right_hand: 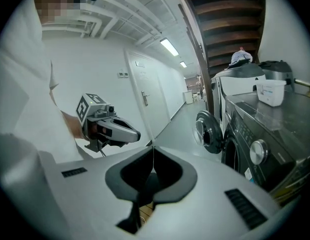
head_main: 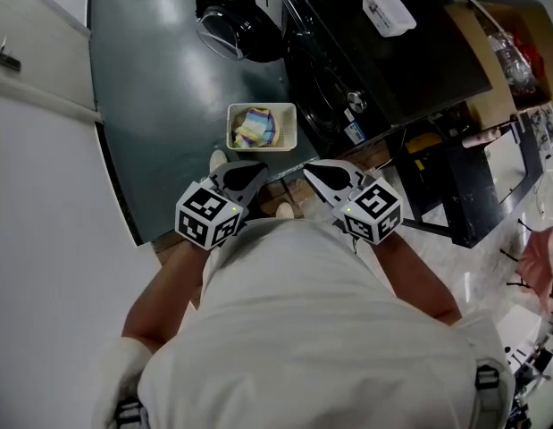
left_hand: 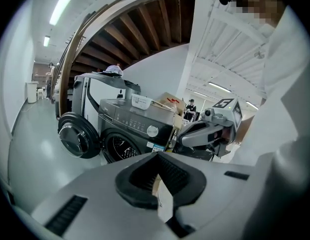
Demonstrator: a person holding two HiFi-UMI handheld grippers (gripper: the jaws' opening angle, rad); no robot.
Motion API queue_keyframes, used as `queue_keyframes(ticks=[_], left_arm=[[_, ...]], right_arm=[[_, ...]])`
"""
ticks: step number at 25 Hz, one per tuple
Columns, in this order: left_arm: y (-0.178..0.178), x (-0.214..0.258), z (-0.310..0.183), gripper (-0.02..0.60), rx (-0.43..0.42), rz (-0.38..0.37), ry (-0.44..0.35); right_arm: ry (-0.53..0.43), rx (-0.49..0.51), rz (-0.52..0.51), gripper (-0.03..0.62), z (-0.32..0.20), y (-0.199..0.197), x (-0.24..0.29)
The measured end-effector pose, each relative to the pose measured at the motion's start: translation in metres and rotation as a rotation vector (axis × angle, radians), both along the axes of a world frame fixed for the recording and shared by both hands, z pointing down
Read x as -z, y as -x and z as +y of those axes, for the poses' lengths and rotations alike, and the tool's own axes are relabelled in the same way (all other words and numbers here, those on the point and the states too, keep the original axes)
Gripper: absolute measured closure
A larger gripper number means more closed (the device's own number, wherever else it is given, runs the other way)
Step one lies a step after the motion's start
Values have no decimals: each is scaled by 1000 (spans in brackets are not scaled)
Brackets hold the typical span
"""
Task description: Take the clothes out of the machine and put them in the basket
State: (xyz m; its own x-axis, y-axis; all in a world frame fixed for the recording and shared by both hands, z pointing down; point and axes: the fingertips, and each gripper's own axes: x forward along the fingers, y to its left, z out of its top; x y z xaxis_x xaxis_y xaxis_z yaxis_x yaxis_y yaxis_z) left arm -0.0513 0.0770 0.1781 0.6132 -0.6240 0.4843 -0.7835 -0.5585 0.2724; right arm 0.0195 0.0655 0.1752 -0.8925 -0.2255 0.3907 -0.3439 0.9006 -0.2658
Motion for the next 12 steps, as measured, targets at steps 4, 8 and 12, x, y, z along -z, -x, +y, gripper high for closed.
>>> queue_keyframes(ticks=[4,8,12], left_arm=[[7,0,-6,584,13,-16,-5],[7,0,-7,584,23,-22,0],[5,-3,-4,584,33,-29,1]], right_arm=[[5,6,0,585,2,0,-6],[6,16,-2,589,3,0,-8],[6,32,-8,589,5,3,-10]])
